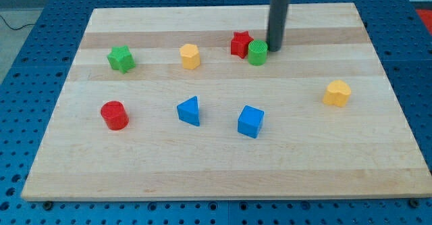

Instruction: Move the arm to the bottom right of the green circle

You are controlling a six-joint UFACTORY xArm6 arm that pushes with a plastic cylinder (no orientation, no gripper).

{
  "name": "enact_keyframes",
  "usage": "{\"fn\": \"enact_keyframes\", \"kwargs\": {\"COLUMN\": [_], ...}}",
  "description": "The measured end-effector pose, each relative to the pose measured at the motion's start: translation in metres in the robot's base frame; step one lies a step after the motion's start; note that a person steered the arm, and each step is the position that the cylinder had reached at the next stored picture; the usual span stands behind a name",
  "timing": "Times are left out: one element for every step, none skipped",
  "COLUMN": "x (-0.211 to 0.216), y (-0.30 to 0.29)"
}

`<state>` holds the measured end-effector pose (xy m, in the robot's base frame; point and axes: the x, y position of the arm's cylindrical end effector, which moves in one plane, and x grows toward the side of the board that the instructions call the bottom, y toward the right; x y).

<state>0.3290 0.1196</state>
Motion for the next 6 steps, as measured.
{"fn": "enact_keyframes", "kwargs": {"x": [0.016, 0.056, 0.079, 0.071, 0.069, 0.063], "y": [0.069, 0.053, -0.023, -0.078, -0.072, -0.055]}}
